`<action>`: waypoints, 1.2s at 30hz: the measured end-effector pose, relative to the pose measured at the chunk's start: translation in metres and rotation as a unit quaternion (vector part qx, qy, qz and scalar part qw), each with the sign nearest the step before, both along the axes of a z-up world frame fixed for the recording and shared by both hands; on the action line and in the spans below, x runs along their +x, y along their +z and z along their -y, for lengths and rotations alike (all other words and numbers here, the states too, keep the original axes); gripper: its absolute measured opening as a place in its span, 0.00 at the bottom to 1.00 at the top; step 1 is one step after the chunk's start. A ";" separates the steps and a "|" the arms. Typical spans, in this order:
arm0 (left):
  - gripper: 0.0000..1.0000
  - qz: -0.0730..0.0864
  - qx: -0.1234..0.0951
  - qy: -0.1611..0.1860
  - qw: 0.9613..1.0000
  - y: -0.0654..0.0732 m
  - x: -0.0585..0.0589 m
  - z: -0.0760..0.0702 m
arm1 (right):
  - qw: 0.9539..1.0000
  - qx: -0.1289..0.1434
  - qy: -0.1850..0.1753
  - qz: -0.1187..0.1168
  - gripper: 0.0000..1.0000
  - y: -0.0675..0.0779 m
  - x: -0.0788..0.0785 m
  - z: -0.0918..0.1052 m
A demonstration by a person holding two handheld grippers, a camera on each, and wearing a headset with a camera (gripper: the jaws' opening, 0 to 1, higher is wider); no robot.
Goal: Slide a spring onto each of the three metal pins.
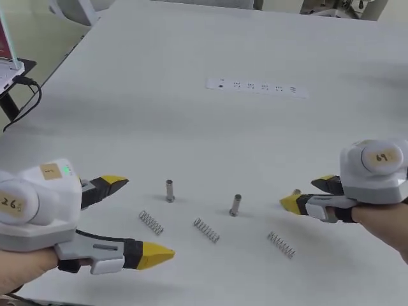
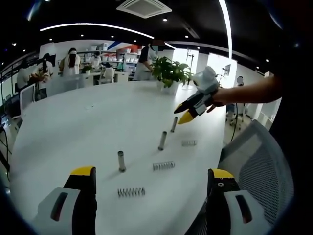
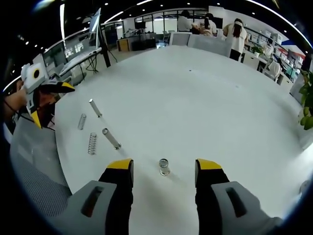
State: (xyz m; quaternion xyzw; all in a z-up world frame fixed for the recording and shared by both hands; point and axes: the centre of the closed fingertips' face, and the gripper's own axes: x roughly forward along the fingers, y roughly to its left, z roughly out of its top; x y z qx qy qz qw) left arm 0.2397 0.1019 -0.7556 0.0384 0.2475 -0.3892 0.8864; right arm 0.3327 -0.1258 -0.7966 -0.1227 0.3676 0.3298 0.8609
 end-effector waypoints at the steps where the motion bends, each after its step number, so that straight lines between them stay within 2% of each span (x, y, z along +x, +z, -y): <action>1: 0.91 0.001 0.000 0.000 1.000 0.000 0.000 0.000 | 1.000 0.001 0.000 0.001 0.53 0.001 -0.001 0.000; 10: 0.92 0.003 -0.001 -0.001 1.000 0.002 0.002 0.002 | 1.000 0.013 0.002 0.016 0.68 0.009 -0.002 0.000; 21: 0.91 0.007 0.000 -0.002 1.000 0.006 0.006 0.002 | 0.999 0.018 0.014 0.024 0.67 0.018 -0.009 0.004; 27: 0.91 0.008 0.001 -0.004 1.000 0.007 0.007 0.003 | 0.999 0.020 0.015 0.029 0.66 0.026 -0.016 0.006; 36: 0.91 0.008 0.002 -0.007 1.000 0.006 0.008 0.005 | 0.999 0.020 0.028 0.031 0.63 0.029 -0.029 0.007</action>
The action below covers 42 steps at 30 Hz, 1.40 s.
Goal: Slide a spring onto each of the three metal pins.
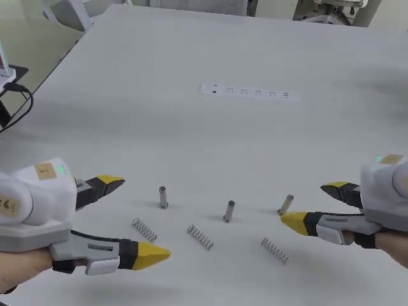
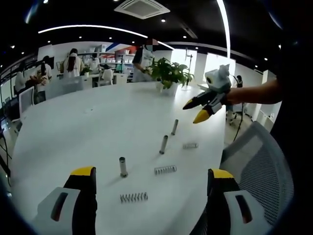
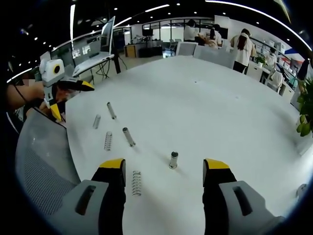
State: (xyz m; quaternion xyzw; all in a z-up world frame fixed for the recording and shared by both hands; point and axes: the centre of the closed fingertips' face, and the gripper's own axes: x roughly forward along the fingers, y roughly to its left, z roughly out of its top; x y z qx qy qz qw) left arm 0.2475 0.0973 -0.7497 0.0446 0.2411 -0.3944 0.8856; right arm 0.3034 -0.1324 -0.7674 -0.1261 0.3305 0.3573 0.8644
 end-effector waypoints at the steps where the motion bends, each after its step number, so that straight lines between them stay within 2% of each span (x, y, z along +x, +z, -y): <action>1: 0.91 -0.001 0.000 -0.001 1.000 0.000 0.000 0.000 | 1.000 -0.002 0.002 -0.001 0.63 0.000 -0.003 0.000; 12: 0.91 -0.004 0.002 0.003 1.000 -0.003 -0.002 -0.004 | 0.999 -0.025 0.029 -0.003 0.61 -0.008 -0.025 0.001; 17: 0.91 -0.005 0.004 0.004 1.000 -0.004 -0.003 -0.005 | 0.998 -0.031 0.050 -0.026 0.56 -0.018 -0.040 -0.004; 20: 0.91 -0.008 0.005 0.003 1.000 -0.005 -0.005 -0.005 | 0.997 -0.043 0.063 -0.026 0.58 -0.024 -0.045 -0.006; 33: 0.91 -0.005 0.004 0.003 1.000 -0.003 -0.005 -0.004 | 0.994 -0.045 0.085 -0.046 0.46 -0.034 -0.053 -0.018; 42: 0.90 -0.006 0.004 0.004 1.000 -0.005 -0.006 -0.006 | 0.991 -0.059 0.097 -0.067 0.38 -0.050 -0.057 -0.020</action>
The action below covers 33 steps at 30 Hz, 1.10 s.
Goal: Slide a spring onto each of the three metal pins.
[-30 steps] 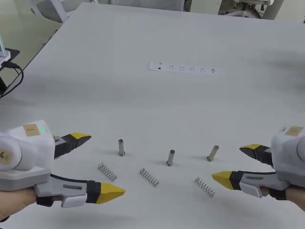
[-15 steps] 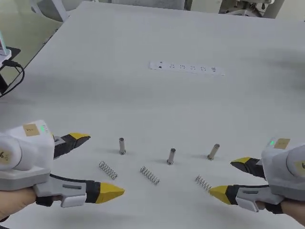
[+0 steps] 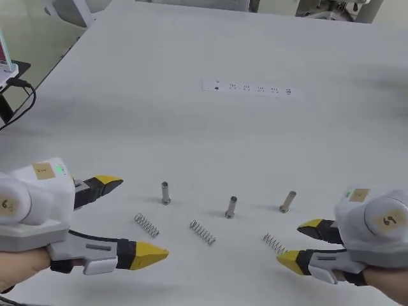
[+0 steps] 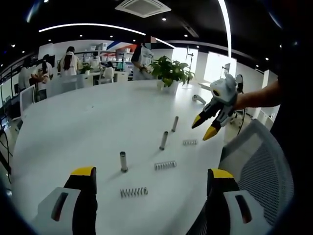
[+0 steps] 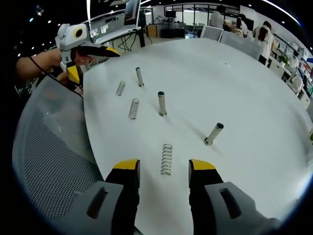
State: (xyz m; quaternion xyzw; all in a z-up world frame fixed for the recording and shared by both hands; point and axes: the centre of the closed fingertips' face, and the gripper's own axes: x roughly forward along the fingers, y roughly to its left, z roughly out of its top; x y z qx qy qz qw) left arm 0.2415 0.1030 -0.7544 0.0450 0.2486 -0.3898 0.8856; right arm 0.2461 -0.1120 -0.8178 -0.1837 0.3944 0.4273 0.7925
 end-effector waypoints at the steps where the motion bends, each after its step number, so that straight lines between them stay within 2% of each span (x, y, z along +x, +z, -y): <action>1: 0.90 0.000 0.001 0.000 1.000 0.000 0.000 0.000 | 1.000 -0.002 0.001 -0.003 0.38 -0.002 0.000 0.000; 10: 0.90 -0.001 0.001 0.000 1.000 -0.001 -0.001 0.001 | 1.000 -0.009 0.007 -0.017 0.31 -0.012 0.002 -0.007; 14: 0.90 -0.002 0.000 0.003 1.000 -0.002 -0.002 -0.001 | 0.999 -0.024 0.012 -0.021 0.30 -0.019 0.002 -0.007; 25: 0.90 -0.004 -0.001 0.006 1.000 -0.003 -0.003 -0.002 | 0.998 -0.036 0.012 -0.042 0.23 -0.029 0.002 -0.006; 33: 0.90 -0.005 -0.001 0.008 1.000 -0.004 -0.004 -0.004 | 0.998 -0.048 0.017 -0.041 0.18 -0.031 0.002 -0.005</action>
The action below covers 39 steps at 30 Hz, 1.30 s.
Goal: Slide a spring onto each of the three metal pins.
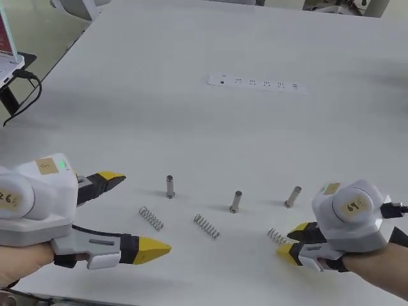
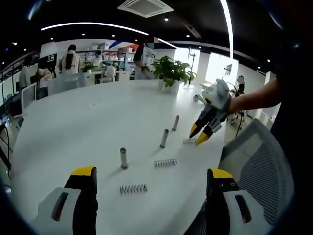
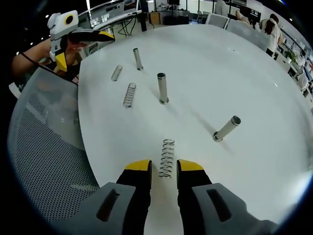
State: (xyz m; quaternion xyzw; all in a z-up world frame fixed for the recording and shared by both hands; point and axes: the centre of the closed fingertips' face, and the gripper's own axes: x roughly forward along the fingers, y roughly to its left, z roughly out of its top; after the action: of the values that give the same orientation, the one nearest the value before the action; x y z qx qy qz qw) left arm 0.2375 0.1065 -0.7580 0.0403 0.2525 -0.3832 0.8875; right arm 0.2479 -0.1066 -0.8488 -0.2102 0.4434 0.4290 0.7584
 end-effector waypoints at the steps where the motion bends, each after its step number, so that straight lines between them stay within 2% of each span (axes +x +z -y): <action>1: 0.90 0.000 -0.001 0.000 1.000 0.000 0.000 0.000 | 1.000 -0.002 0.000 0.001 0.17 0.000 0.000 0.000; 29: 0.90 -0.001 0.000 -0.002 1.000 0.000 0.000 -0.001 | 1.000 -0.025 0.010 -0.012 0.09 -0.007 -0.002 0.003; 39: 0.90 -0.003 0.001 -0.004 1.000 -0.001 0.001 0.000 | 1.000 -0.022 0.006 -0.014 0.08 -0.008 0.000 0.004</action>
State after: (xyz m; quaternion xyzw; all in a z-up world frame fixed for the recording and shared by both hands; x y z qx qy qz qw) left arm 0.2382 0.1065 -0.7592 0.0410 0.2553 -0.3862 0.8854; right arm 0.2478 -0.1103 -0.8571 -0.2236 0.4621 0.4265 0.7447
